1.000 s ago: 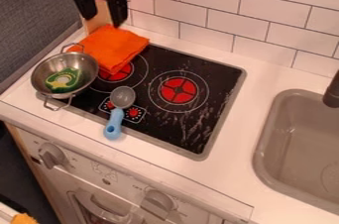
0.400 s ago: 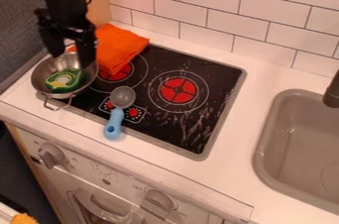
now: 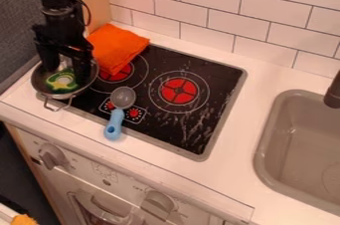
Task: Move the green object to the lower right side of the burner
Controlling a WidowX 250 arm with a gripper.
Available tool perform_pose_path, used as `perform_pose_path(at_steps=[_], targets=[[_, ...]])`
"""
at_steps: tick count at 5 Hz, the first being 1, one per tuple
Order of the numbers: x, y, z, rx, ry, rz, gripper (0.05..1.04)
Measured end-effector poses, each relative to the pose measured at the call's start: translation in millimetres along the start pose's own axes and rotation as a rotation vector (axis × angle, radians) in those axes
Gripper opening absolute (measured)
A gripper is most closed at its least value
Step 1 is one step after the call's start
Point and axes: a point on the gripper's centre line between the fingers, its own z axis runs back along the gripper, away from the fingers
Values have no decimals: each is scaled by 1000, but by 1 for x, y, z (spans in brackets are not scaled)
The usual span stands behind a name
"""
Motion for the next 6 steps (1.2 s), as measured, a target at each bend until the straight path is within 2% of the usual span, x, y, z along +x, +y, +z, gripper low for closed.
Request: perform_pose_path(at_steps=[1,2,3,4,5,6], targets=[[2,-7,-8,5,29,0,933],[3,-8,-10,-8,36,8,700],[8,-10,-5,-29,22,11,443],[14,-11,13,-57,-17,6,336],[16,-14,41,-82,-49,21,336],[14,-41,62,-126,-83,-19,334]])
